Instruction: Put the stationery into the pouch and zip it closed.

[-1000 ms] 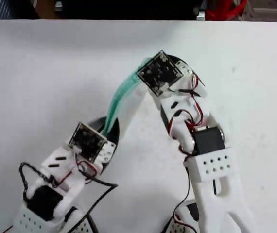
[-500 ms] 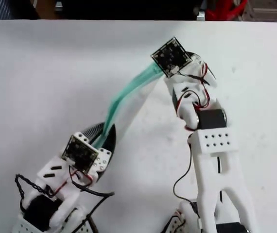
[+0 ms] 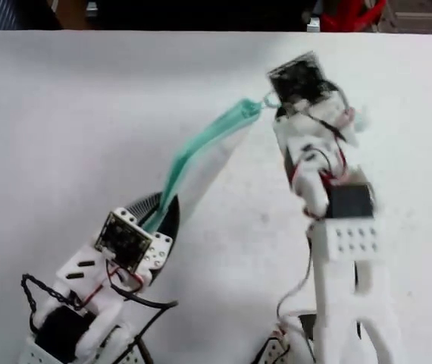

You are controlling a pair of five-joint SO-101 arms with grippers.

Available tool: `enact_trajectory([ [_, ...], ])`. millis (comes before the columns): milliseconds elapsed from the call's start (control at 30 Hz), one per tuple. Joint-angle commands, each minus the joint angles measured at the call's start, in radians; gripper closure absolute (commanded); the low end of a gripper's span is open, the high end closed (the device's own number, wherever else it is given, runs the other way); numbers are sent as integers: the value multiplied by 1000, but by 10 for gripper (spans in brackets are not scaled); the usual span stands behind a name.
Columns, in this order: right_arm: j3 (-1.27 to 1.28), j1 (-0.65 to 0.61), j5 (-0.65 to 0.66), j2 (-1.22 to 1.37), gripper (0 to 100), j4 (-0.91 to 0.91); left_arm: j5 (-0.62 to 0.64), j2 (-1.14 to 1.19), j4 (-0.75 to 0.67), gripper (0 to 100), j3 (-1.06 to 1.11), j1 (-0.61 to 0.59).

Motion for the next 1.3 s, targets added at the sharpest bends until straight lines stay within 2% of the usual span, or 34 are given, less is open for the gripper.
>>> enact_trajectory([
  [0,-112,-16,-29,-205,617,237,-6,-12,2,977,-14,-16],
  [167,-212,-156,-34,-338,730,456,-6,-12,2,977,-14,-16],
  [300,-371,-234,-25,-300,734,716,-6,-12,2,977,-12,-16],
  [367,-433,-228,52,-251,734,855,-6,-12,3,977,-12,-16],
  [433,-453,-240,206,-202,734,955,-6,-12,5,977,-12,-16],
  [533,-446,-285,341,-159,734,941,-5,-12,5,977,-12,-13],
  [667,-450,-426,520,-70,719,912,-6,-10,9,977,-12,19],
  [867,-637,-475,520,173,562,814,-8,-8,9,977,-11,16],
  [1067,-965,-545,680,463,562,951,-8,-8,9,977,-11,19],
  [1267,-991,-518,862,653,589,951,-9,-8,9,977,-11,15],
])
